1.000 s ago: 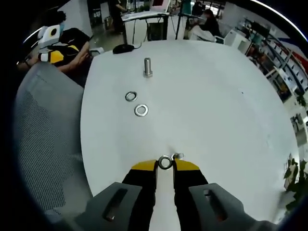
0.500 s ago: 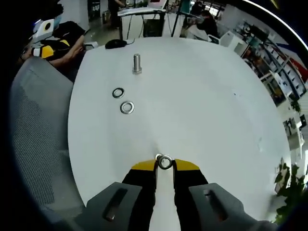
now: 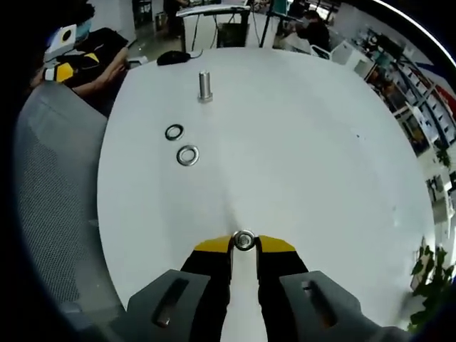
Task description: Place the washer onto the threaded stud by aligning its center hole with the stud, sliding it down to the base, and recovering from edge contact or off-axis alignment until the washer reaches the visible bottom stop.
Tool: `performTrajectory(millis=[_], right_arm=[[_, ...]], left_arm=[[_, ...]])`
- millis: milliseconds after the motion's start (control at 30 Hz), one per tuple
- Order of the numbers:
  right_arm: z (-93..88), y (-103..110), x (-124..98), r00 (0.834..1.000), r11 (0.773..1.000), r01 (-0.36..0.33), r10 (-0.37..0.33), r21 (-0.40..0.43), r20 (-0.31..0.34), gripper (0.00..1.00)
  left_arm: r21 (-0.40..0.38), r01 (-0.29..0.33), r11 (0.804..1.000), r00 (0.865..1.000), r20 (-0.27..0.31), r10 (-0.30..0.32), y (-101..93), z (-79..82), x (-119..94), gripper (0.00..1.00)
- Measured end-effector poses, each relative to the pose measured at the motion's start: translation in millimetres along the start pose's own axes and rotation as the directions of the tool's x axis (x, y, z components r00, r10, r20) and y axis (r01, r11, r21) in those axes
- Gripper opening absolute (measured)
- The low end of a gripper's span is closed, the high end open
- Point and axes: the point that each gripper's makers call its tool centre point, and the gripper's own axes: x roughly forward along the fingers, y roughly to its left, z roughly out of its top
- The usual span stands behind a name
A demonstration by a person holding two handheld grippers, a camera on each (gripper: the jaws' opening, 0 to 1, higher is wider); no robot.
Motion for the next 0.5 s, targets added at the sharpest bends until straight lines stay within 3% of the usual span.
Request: performTrajectory(millis=[500], right_arm=[[-1.9,-2.3,4.9,1.0,1.0,-0.004,0.004,0.007,-0.008,0.13]], left_arm=[[0.0,-0.002,1.0,1.0,-0.004,0.002,3.7,-2.1,0.0,0.32]])
